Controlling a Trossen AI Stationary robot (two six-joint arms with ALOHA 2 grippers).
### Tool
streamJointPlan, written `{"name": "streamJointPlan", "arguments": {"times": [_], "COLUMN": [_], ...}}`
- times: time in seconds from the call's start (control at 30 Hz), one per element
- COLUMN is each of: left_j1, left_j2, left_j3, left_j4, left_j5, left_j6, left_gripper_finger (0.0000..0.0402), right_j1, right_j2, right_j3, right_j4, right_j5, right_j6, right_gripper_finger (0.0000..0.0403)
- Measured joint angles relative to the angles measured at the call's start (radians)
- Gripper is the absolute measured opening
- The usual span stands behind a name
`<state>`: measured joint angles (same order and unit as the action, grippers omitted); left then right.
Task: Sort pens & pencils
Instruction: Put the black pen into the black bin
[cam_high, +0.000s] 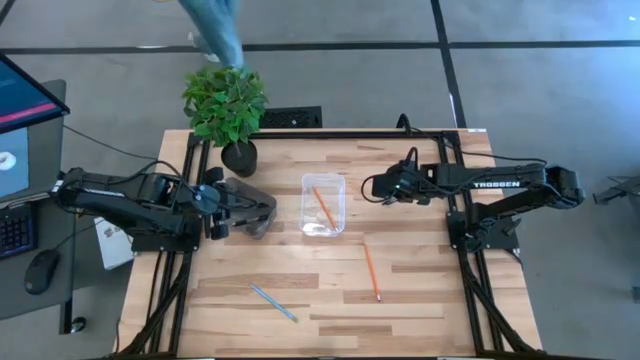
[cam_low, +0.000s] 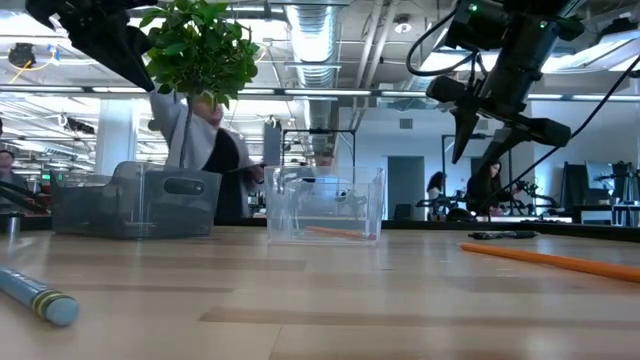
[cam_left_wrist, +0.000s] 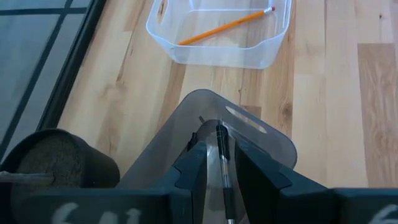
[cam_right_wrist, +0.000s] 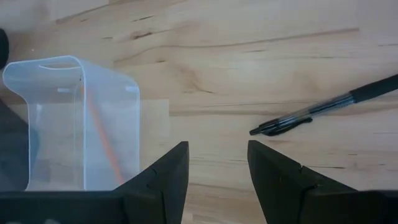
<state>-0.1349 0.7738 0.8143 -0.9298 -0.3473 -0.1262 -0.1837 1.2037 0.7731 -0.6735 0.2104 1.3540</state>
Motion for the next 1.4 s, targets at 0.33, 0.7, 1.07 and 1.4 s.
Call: {"name": "streamJointPlan", "arguments": {"times": [0.33,0.7,1.07,1.4], "left_j1": [0.0,0.0,0.0,0.0], "left_j2": [0.0,0.0,0.0,0.0], "left_j3": [0.0,0.0,0.0,0.0], "left_j4": [0.0,0.0,0.0,0.0], "left_j5": [0.0,0.0,0.0,0.0], "left_j6": [0.0,0.005,0.042,0.044], "left_gripper_finger": [0.0075,0.0075,0.0075,0.0075], "right_j1": [0.0,0.0,0.0,0.0], "right_j2": [0.0,0.0,0.0,0.0], "right_j3": [0.0,0.0,0.0,0.0], "right_j4": [0.0,0.0,0.0,0.003], "right_j5": [0.0,0.0,0.0,0.0], "right_j6": [0.0,0.047,0.026,0.024], "right_gripper_finger": [0.0186,0.0186,0.0186,0.0186]}}
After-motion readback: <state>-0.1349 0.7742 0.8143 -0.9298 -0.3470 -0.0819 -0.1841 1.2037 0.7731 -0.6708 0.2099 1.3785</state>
